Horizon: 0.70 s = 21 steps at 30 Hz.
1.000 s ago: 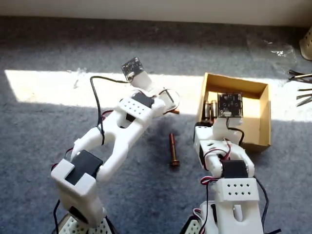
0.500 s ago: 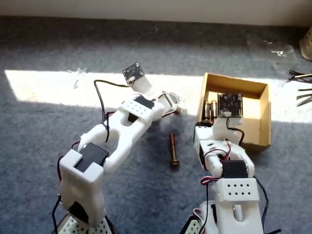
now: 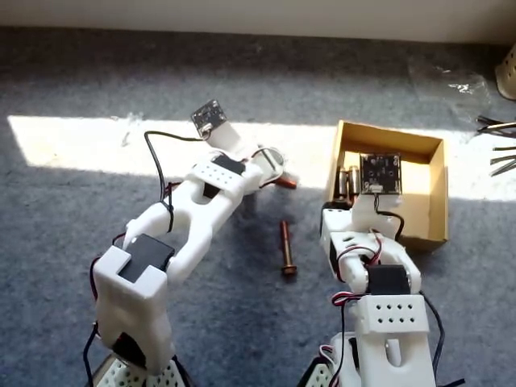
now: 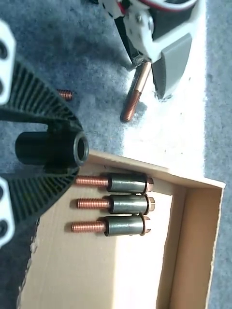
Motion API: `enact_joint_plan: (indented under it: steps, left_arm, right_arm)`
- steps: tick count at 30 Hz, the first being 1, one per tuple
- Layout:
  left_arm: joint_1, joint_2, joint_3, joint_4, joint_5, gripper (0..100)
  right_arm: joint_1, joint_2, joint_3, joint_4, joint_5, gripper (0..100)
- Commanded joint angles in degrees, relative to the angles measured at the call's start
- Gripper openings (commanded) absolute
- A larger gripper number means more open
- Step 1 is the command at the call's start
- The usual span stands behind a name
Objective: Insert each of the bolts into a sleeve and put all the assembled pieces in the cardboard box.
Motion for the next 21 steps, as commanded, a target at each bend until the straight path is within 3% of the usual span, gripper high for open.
enact_joint_plan:
  steps: [1, 18, 21]
  left_arm:
    - [-1.7, -0.3, -1.2, -1.0, -0.2, 23]
    - [-3.3, 5.8, -6.0, -0.4, 1.9, 23]
    - [-3.1, 7.8, -9.4, 4.5, 1.9, 23]
  right_arm:
    - [0.6, -1.0, -0.6, -1.8, 0.0, 0.9]
    - [0.6, -1.0, -0.6, -1.8, 0.0, 0.9]
    - [0.6, -1.0, -0.6, -1.8, 0.0, 0.9]
